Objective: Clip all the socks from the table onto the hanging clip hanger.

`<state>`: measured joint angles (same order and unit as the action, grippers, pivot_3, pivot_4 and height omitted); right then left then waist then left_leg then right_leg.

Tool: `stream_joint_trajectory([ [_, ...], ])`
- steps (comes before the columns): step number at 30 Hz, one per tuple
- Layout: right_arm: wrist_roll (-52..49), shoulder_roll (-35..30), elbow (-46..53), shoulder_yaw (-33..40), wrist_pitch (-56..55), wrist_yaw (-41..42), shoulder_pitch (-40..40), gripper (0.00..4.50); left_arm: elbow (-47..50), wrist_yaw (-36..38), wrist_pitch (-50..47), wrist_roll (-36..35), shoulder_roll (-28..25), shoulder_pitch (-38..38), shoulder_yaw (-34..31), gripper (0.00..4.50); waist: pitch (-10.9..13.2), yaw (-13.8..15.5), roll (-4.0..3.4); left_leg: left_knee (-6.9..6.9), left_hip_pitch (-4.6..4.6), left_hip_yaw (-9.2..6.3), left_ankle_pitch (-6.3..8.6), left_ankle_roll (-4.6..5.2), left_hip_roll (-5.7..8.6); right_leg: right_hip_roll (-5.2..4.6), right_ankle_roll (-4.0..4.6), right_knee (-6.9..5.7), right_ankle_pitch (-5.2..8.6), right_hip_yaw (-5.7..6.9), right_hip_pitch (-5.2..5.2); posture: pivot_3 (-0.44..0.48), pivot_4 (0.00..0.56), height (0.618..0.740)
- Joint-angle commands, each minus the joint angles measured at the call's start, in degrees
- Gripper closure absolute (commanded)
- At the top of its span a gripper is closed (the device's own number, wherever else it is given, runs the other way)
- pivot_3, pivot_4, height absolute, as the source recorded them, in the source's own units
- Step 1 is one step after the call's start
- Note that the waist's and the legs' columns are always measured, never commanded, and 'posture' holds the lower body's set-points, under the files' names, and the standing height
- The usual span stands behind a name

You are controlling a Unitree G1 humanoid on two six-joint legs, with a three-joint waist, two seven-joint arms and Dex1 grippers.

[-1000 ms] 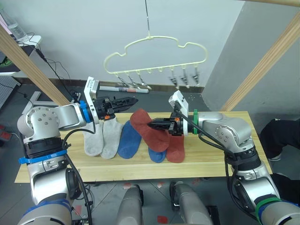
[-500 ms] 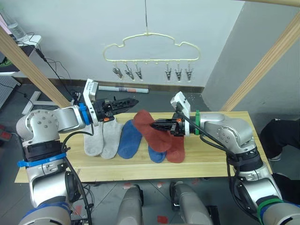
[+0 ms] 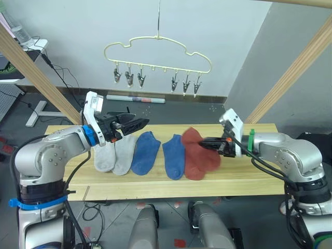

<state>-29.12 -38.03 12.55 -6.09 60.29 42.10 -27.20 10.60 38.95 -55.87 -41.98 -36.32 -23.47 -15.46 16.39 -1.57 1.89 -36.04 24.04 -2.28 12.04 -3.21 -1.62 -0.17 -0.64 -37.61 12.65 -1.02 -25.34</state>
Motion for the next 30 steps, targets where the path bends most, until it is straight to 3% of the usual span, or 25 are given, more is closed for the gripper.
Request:
stream_joint_trajectory([
  [1,6.98,-1.82,-6.08,-3.47,-7.34,-0.77,1.14,4.5,4.44,0.42,2.0,-0.68,0.27,2.55,0.1,0.04,0.0,-0.09,0.01,0.0,0.03,0.0,0.0,0.0,-0.01,0.01,0.0,0.01,0.0,0.0,-0.02,0.029,0.278,0.74],
  [6,11.4,-0.03,-16.54,-4.67,-12.96,-0.92,0.48,4.5,10.54,6.03,4.28,-2.56,-1.25,4.68,2.1,0.04,0.02,-0.13,0.04,0.01,0.03,-0.04,0.0,0.01,-0.06,0.09,0.0,-0.03,0.0,0.04,-0.04,0.043,0.283,0.74],
  [8,13.69,1.05,-22.37,-5.4,-17.11,-0.19,-0.58,4.5,14.49,11.48,12.49,2.03,-2.99,5.35,6.53,0.04,0.03,-0.06,0.04,-0.01,0.02,-0.04,0.0,0.01,-0.04,0.09,0.0,-0.04,0.0,0.03,-0.02,0.043,0.283,0.74],
  [13,18.21,3.83,-35.86,-5.66,-25.3,-0.63,-3.79,4.5,19.24,19.94,18.56,3.48,-6.48,6.69,12.61,0.04,0.03,-0.08,0.03,-0.03,-0.03,0.02,0.0,0.01,-0.03,0.09,0.0,-0.03,0.0,-0.02,0.02,0.055,0.285,0.74],
  [17,20.41,5.42,-42.32,-4.75,-29.56,-0.89,-5.89,3.41,19.81,25.3,24.73,7.27,-9.37,7.97,16.28,0.0,0.07,-0.06,-0.03,0.02,-0.03,0.0,0.01,0.01,-0.08,0.15,0.02,-0.03,0.01,-0.01,-0.01,0.061,0.287,0.74],
  [23,21.49,5.06,-42.03,-3.37,-30.98,-0.03,-5.66,1.41,15.93,25.16,27.9,9.22,-8.59,7.06,16.54,0.0,0.07,-0.03,-0.03,-0.04,-0.03,-0.01,0.0,0.01,-0.07,0.15,0.01,-0.04,0.0,0.0,0.02,0.056,0.284,0.74],
  [27,20.97,0.96,-26.26,-0.48,-28.91,-0.5,-0.58,0.03,9.33,16.03,26.62,9.12,-4.81,6.95,10.41,0.0,0.16,0.03,-0.17,-0.02,-0.02,-0.03,0.01,0.02,-0.06,0.14,0.01,-0.06,0.01,0.01,0.0,0.047,0.283,0.74],
  [30,17.87,0.66,-12.86,1.21,-23.26,-0.45,1.28,0.03,6.2,11.67,28.77,11.22,-3.34,7.18,7.27,0.0,0.17,-0.17,-0.17,-0.03,0.03,-0.08,0.01,0.02,-0.08,0.15,0.0,-0.05,0.01,0.04,-0.02,0.046,0.283,0.74],
])
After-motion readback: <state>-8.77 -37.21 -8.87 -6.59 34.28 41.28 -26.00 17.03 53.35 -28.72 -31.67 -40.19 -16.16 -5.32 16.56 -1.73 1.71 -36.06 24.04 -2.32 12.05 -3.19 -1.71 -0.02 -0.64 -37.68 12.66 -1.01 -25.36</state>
